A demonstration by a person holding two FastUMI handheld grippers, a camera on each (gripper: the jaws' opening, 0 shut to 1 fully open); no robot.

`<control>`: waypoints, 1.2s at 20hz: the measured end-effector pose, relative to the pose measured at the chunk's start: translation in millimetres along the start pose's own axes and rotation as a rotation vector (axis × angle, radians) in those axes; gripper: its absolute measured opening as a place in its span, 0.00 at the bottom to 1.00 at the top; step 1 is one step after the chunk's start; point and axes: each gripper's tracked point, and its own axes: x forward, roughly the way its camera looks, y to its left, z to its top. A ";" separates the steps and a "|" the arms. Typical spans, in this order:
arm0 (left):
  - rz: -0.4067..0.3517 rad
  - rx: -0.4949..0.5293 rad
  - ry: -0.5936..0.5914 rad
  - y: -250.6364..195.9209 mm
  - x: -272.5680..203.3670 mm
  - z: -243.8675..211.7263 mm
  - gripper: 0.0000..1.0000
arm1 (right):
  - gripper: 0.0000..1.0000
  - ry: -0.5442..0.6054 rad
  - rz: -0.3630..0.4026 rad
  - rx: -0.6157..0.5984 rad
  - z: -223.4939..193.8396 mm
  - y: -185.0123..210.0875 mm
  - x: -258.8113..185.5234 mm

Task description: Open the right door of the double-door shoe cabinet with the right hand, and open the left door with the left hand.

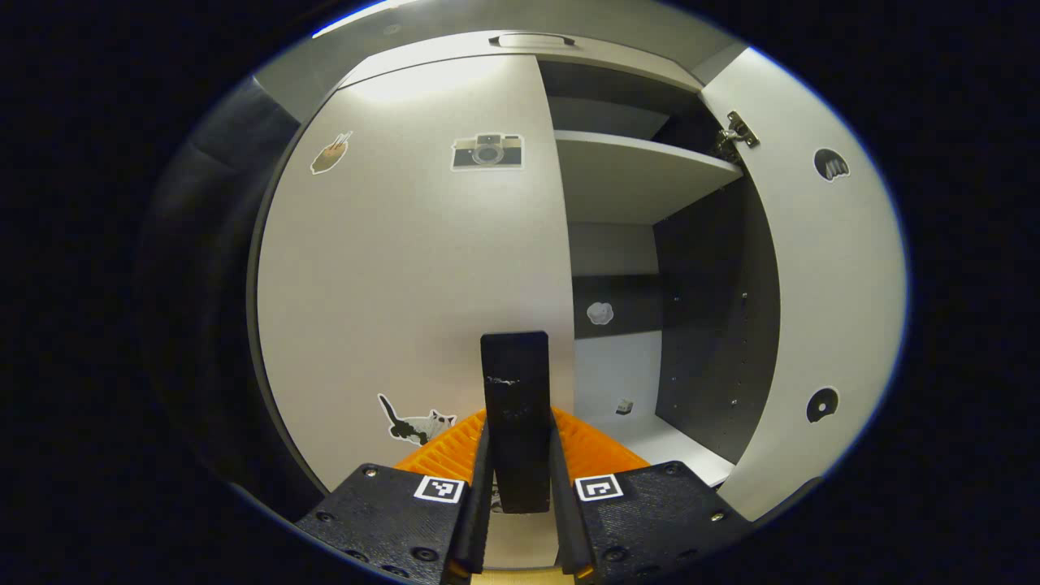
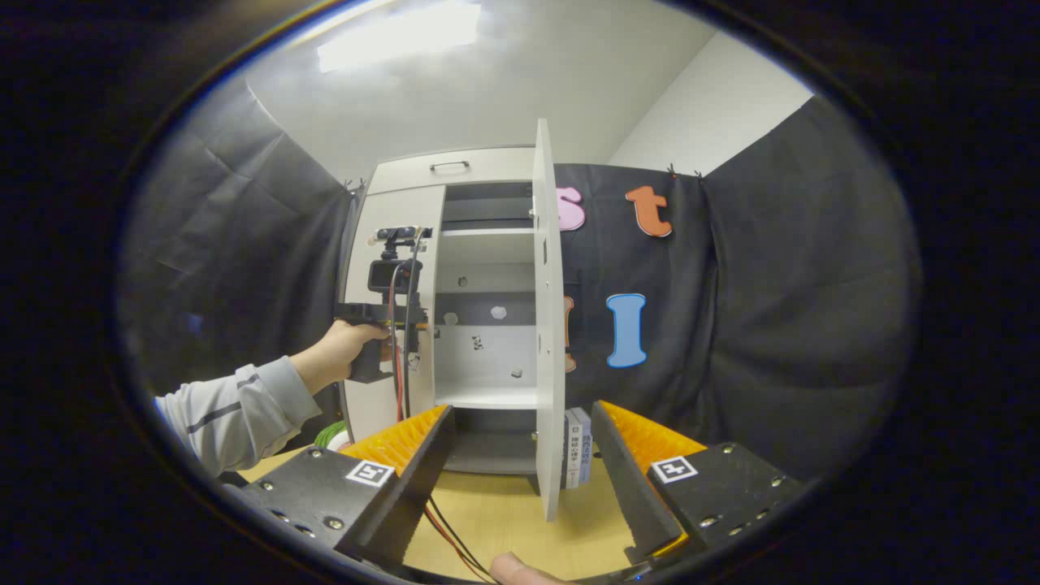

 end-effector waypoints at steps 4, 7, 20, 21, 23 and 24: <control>-0.044 -0.043 0.045 -1.3 -5.9 -3.3 0.29 | 0.97 0.028 0.011 0.032 -9.4 9.4 -0.1; -0.059 -0.057 0.045 0.8 -18.6 -2.5 0.25 | 0.99 0.035 -0.018 0.028 -7.9 4.7 2.2; -0.129 -0.034 0.036 30.4 -104.8 -4.0 0.25 | 0.99 0.040 -0.084 0.068 -10.0 -13.7 5.2; -0.133 -0.032 0.033 34.4 -110.1 -3.0 0.25 | 0.99 0.041 -0.086 0.071 -11.4 -12.7 1.2; -0.138 -0.032 0.024 41.0 -119.5 -3.1 0.25 | 0.99 0.038 -0.093 0.069 -11.6 -14.8 3.0; -0.138 -0.029 0.024 44.4 -124.3 -4.4 0.25 | 0.99 0.036 -0.095 0.065 -11.5 -14.2 6.1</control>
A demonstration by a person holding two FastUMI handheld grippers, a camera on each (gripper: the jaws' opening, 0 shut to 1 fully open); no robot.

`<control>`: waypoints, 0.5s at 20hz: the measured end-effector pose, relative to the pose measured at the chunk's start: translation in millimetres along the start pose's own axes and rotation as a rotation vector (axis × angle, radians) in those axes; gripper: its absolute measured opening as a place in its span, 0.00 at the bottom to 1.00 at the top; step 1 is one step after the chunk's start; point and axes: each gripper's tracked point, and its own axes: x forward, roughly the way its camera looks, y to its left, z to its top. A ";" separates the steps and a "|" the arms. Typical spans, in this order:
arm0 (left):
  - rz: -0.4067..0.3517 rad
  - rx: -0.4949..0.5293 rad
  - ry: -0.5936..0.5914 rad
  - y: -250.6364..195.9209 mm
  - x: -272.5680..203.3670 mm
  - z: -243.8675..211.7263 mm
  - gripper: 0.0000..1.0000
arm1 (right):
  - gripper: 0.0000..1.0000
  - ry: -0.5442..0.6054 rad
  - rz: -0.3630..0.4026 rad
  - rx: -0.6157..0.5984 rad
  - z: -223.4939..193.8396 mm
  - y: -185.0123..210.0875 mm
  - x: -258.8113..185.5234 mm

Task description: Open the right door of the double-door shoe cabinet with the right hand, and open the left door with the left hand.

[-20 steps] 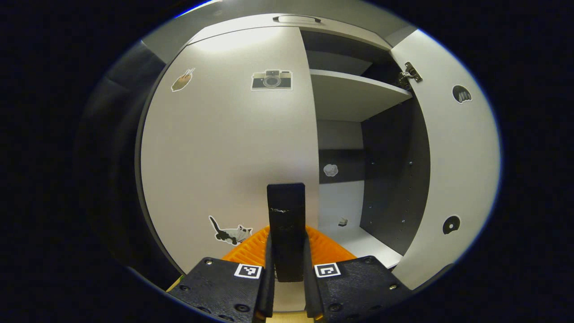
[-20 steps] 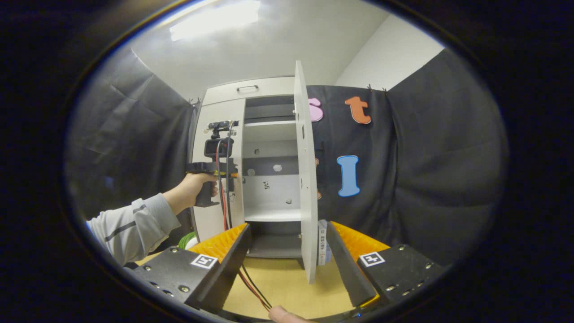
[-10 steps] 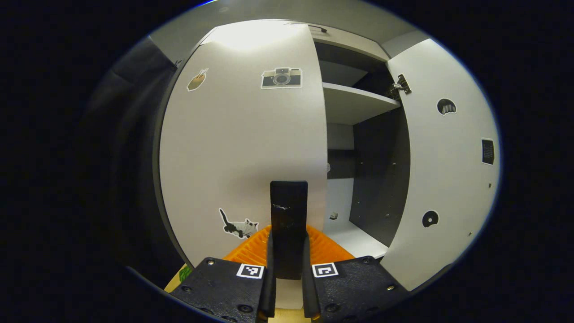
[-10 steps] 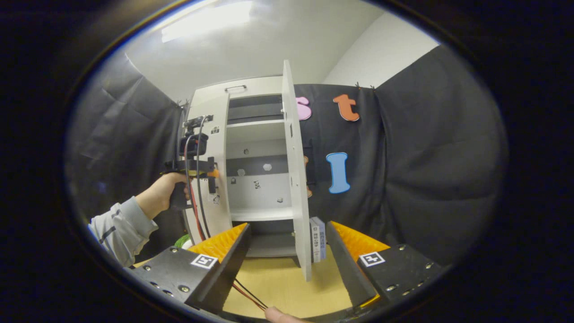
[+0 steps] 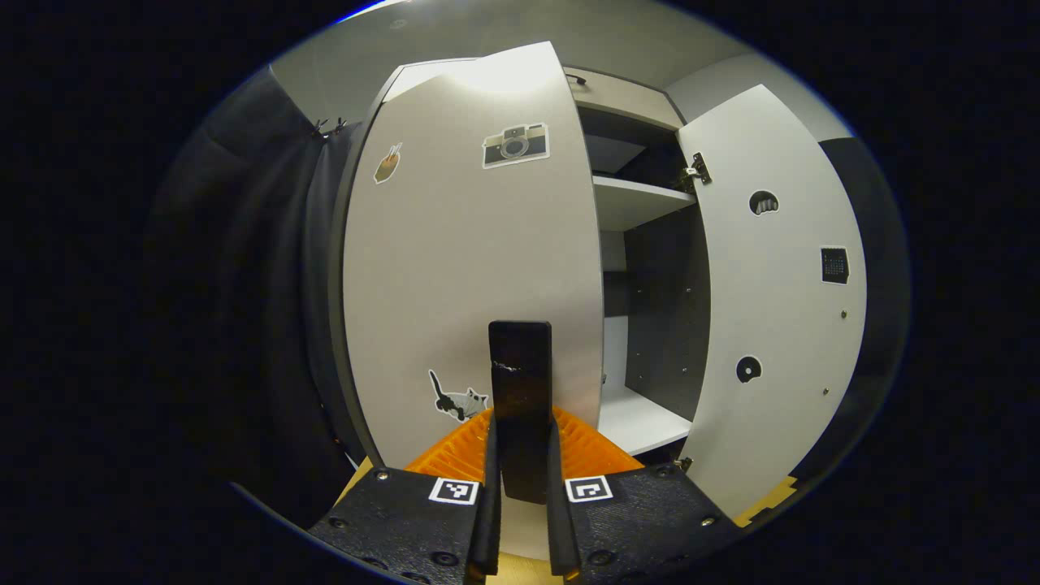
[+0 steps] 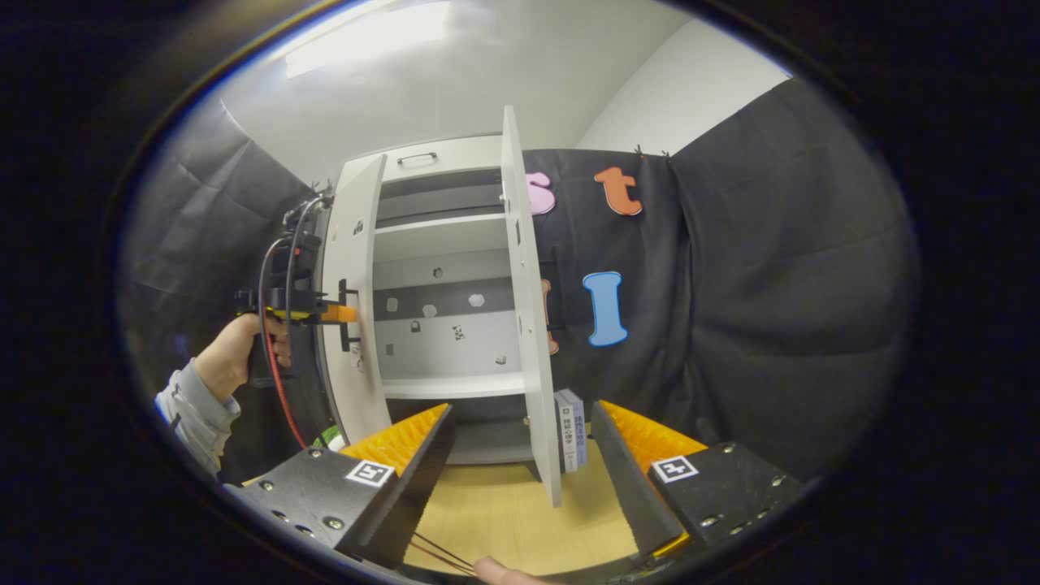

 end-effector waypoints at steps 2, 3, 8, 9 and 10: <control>0.002 0.012 -0.005 5.5 -9.3 -0.8 0.25 | 1.00 -0.003 -0.007 0.000 -0.4 2.0 -0.7; 0.001 0.015 -0.007 8.9 -14.5 -0.3 0.25 | 0.99 -0.005 -0.008 0.004 -0.1 3.3 -4.6; 0.010 0.029 -0.031 30.9 -41.1 -1.3 0.24 | 0.99 -0.005 0.005 0.002 -1.5 14.6 -12.2; 0.014 0.030 -0.034 37.2 -46.1 -1.4 0.26 | 0.99 -0.003 0.007 -0.001 -2.2 17.3 -12.5; 0.019 0.026 -0.037 41.4 -51.0 -0.7 0.22 | 0.99 -0.001 0.011 -0.004 -3.2 20.4 -12.3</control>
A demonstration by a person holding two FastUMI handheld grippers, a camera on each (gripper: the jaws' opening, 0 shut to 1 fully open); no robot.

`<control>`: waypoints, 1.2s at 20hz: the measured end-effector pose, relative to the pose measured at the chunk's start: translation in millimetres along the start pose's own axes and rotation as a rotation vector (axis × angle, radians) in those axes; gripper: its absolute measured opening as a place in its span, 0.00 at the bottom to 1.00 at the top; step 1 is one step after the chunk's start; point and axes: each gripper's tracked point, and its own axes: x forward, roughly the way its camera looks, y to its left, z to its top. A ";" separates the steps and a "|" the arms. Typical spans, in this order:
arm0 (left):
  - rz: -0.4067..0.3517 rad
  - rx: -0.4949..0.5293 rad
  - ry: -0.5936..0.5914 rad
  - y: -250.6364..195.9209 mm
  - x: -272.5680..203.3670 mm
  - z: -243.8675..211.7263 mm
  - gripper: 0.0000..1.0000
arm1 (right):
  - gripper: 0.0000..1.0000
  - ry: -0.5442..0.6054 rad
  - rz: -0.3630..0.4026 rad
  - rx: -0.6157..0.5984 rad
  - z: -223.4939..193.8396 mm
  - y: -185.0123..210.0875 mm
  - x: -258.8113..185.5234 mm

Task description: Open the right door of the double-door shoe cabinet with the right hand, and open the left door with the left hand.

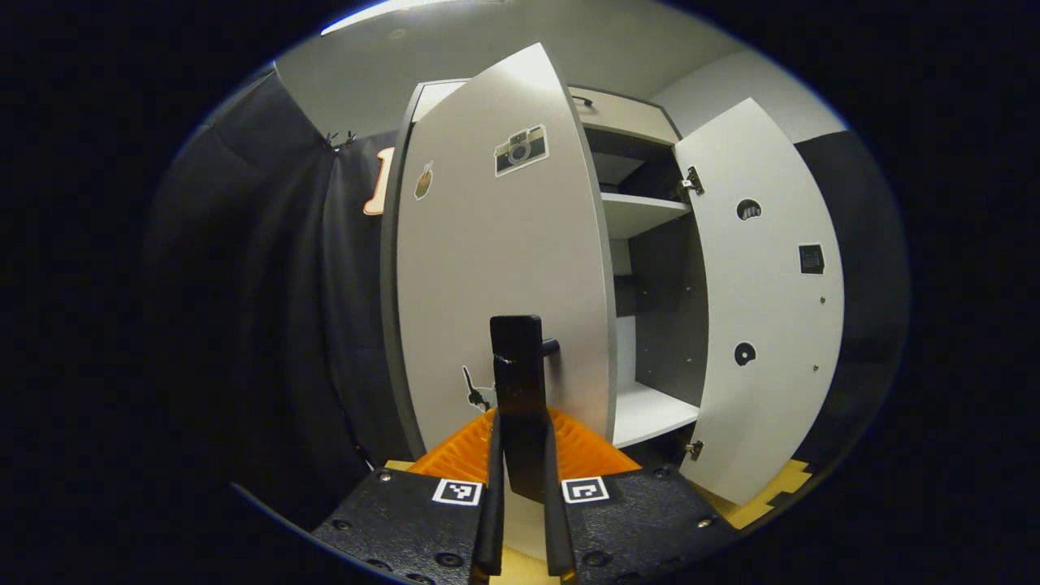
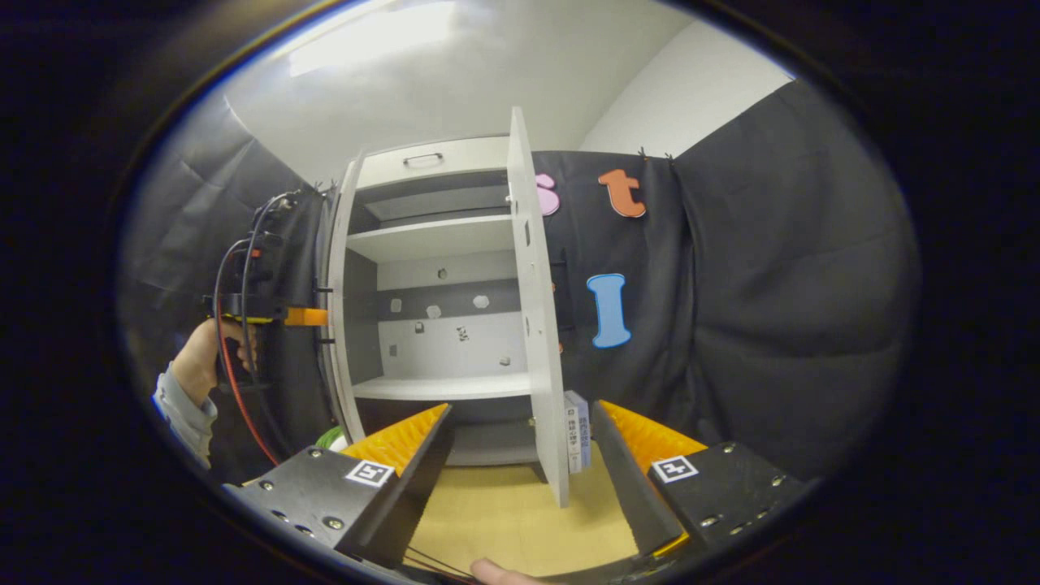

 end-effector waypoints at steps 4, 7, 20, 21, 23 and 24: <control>0.011 -0.019 0.003 19.3 -14.0 -0.9 0.20 | 0.99 -0.001 0.015 0.003 -1.2 12.3 0.6; 0.022 -0.015 0.003 32.9 -21.7 -0.9 0.18 | 0.99 0.002 0.023 -0.004 -2.8 21.7 2.5; 0.120 -0.006 -0.021 102.4 -43.2 -3.1 0.04 | 0.99 -0.003 0.055 0.004 -4.6 48.2 3.4; 0.132 -0.003 -0.022 108.5 -45.0 -3.5 0.03 | 0.99 -0.001 0.059 0.003 -5.5 49.9 3.1; 0.144 -0.005 -0.026 119.3 -45.6 -3.7 0.01 | 0.99 0.003 0.064 -0.004 -7.2 53.9 4.0; 0.143 -0.006 -0.028 122.5 -45.1 -4.0 0.01 | 0.99 0.005 0.067 -0.008 -8.5 56.1 4.1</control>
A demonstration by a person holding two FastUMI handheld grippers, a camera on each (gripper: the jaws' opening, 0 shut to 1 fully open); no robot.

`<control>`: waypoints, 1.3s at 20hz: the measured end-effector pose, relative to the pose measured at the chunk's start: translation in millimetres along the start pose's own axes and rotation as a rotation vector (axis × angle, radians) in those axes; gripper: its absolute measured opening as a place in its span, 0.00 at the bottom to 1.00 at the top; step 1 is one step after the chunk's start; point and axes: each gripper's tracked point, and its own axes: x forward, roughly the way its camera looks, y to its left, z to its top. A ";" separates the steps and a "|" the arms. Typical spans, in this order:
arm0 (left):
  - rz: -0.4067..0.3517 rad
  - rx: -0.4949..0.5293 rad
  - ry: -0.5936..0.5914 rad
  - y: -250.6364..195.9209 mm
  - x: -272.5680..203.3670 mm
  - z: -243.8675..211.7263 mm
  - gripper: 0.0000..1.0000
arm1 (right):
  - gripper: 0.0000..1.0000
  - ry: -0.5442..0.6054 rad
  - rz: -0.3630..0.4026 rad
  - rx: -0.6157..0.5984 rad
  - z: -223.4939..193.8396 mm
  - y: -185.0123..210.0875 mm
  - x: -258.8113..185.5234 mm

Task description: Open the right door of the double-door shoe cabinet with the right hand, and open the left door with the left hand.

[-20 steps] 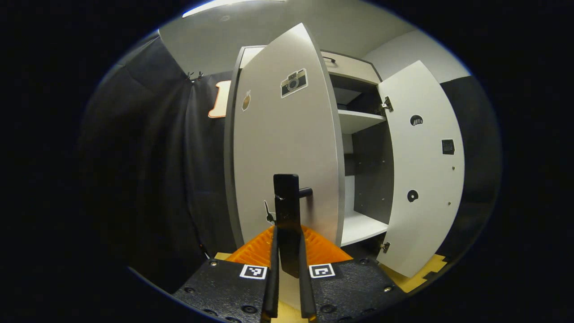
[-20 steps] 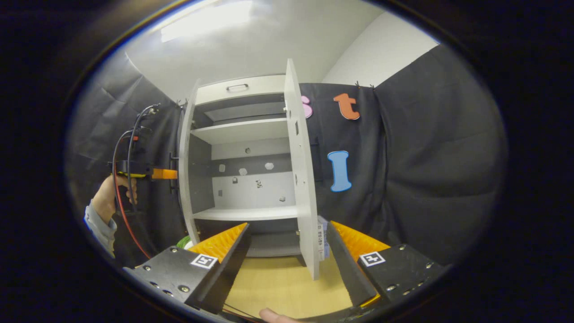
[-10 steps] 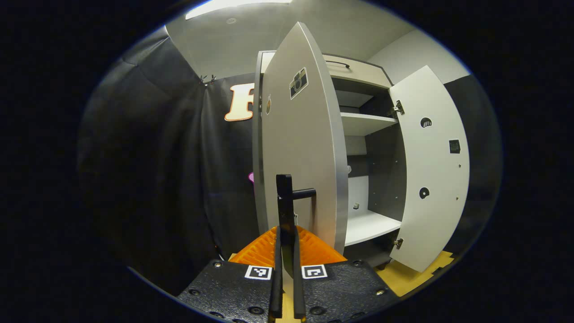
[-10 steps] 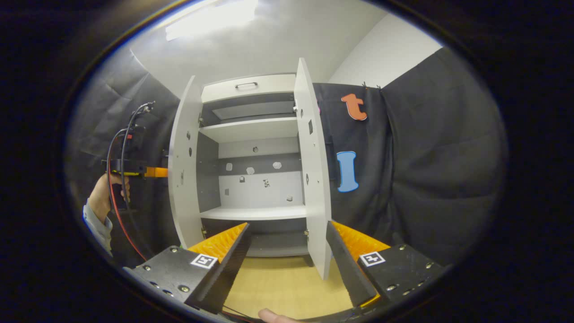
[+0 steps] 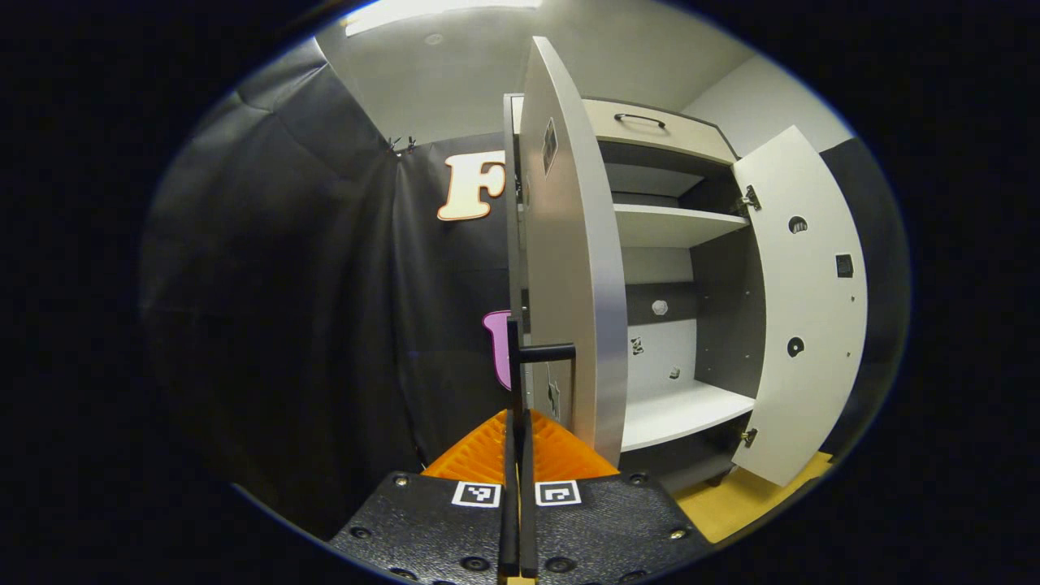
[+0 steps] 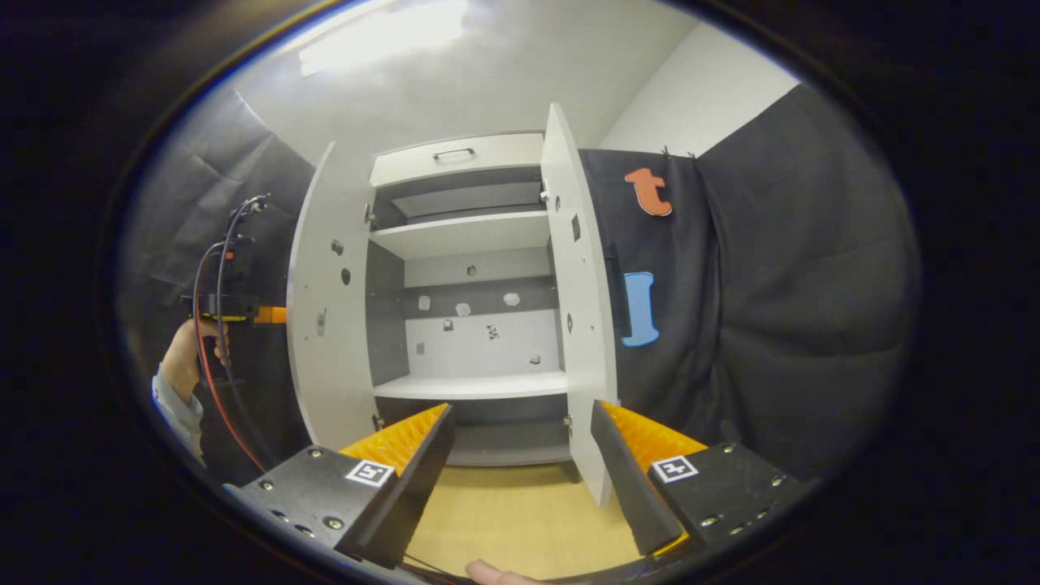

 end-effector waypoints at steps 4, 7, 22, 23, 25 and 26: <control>-0.045 -0.021 -0.002 8.6 -0.6 -1.1 0.00 | 0.99 0.008 0.010 -0.005 -3.5 7.0 2.1; -0.065 -0.025 -0.007 9.2 0.3 -2.4 0.00 | 0.99 0.017 0.014 -0.011 -7.4 9.3 2.9; 0.040 -0.038 0.001 26.7 -27.3 -12.4 0.67 | 0.99 0.024 0.008 -0.014 -12.4 4.9 6.6; 0.046 -0.040 -0.001 26.6 -33.7 -12.7 0.77 | 0.99 0.025 0.008 -0.014 -12.8 5.2 7.2; 0.052 -0.042 0.002 22.9 -47.8 -13.3 0.86 | 0.99 0.028 0.007 -0.012 -14.0 5.7 7.3; 0.061 -0.036 0.005 22.2 -55.7 -12.9 0.88 | 0.99 0.029 0.009 -0.012 -14.0 7.1 8.3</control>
